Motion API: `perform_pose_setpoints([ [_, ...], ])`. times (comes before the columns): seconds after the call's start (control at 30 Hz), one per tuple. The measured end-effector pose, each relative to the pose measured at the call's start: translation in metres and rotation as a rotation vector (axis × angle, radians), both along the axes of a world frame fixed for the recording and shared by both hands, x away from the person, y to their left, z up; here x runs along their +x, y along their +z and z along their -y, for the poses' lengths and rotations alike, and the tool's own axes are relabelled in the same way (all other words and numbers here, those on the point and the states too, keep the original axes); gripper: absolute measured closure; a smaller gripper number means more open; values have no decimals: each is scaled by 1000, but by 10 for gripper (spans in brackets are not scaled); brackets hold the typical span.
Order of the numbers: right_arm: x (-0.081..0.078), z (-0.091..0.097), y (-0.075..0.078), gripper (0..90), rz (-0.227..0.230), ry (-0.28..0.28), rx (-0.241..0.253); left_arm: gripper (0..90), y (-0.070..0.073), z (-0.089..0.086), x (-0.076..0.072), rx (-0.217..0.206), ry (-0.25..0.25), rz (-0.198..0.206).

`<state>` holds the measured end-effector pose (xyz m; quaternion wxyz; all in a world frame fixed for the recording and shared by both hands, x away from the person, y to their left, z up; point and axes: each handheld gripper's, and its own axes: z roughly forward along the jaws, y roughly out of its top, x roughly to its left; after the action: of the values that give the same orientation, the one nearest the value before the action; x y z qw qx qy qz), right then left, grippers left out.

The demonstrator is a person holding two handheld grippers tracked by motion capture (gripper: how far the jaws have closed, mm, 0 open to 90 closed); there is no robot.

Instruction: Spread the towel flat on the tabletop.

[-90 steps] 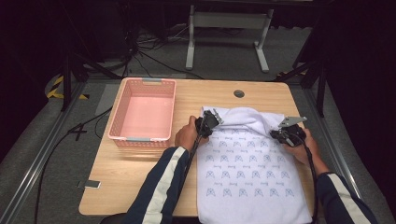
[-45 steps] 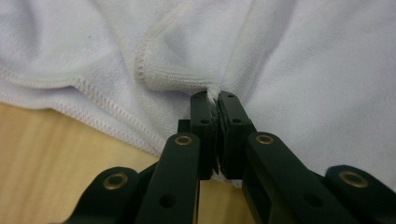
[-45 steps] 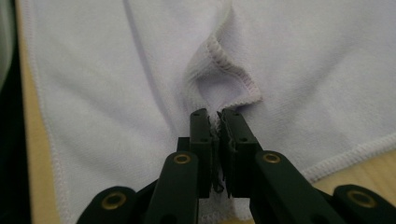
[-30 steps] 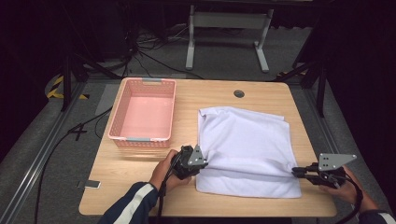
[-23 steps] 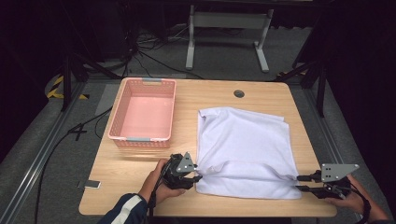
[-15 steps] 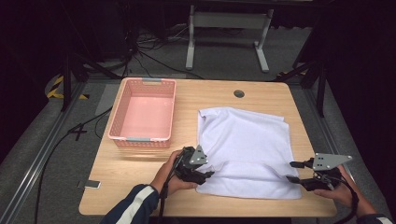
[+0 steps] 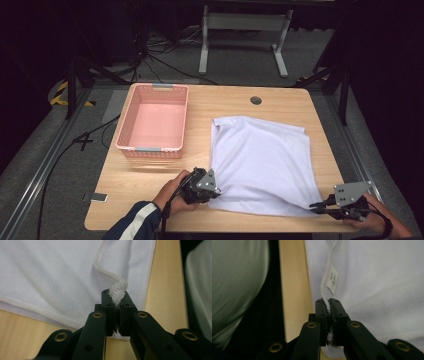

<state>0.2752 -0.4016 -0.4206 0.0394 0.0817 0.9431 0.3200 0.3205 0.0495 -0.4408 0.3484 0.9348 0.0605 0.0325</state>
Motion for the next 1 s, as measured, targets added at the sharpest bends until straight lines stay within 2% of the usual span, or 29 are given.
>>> perform_pose_setpoints([
  [0.07,-4,-4,-4,690,-13,9,-36,721,-2,-2,-5,-3,-6,-19],
  [0.1,-6,-6,-6,654,-17,1,-54,619,-1,-2,-9,4,26,-29],
  [0.13,-6,-7,-7,616,-13,-6,-61,511,0,-2,-10,-12,42,-36],
  [0.17,-5,-6,-6,551,4,-25,-59,440,2,-3,-9,-48,52,-42],
  [0.2,0,-3,-1,519,21,-77,-19,366,5,-3,-9,-77,61,-51],
  [0.23,0,-3,-1,519,21,-77,-19,366,9,-3,-7,-112,68,-51],
  [0.27,4,0,4,515,47,-105,1,352,12,-2,-4,-148,88,-53],
  [0.33,17,6,17,539,101,-204,70,342,16,6,6,-199,117,-53],
  [0.37,29,10,25,580,129,-285,121,351,17,12,10,-201,135,-41],
  [0.4,39,13,30,587,151,-347,158,351,17,17,16,-186,144,-23],
  [0.43,49,15,35,585,165,-385,196,378,17,23,22,-166,145,-11],
  [0.47,58,16,39,622,173,-410,228,440,16,29,28,-153,156,-3],
  [0.53,74,13,41,648,192,-436,210,445,9,38,41,-146,163,-24],
  [0.57,87,8,39,660,217,-467,168,483,6,42,45,-124,165,-21],
  [0.6,94,5,36,669,217,-483,162,485,1,47,52,-87,166,-9],
  [0.63,105,2,29,662,196,-490,145,483,-3,49,56,-81,171,-17],
  [0.73,124,-7,6,674,123,-505,119,523,-18,50,64,-43,183,-91],
  [0.8,126,-11,-9,687,78,-484,89,519,-20,47,61,-58,173,-95],
  [0.83,124,-12,-15,681,61,-465,67,519,-20,46,61,-53,168,-93],
  [0.87,122,-13,-17,679,55,-458,56,519,-21,45,58,-65,177,-116],
  [0.93,115,-13,-23,680,25,-443,29,528,-21,42,51,-65,158,-118],
  [0.97,112,-13,-25,681,14,-440,20,529,-21,41,44,-57,151,-126],
  [1.0,105,-10,-27,684,20,-440,42,542,-20,39,37,-45,131,-149],
])
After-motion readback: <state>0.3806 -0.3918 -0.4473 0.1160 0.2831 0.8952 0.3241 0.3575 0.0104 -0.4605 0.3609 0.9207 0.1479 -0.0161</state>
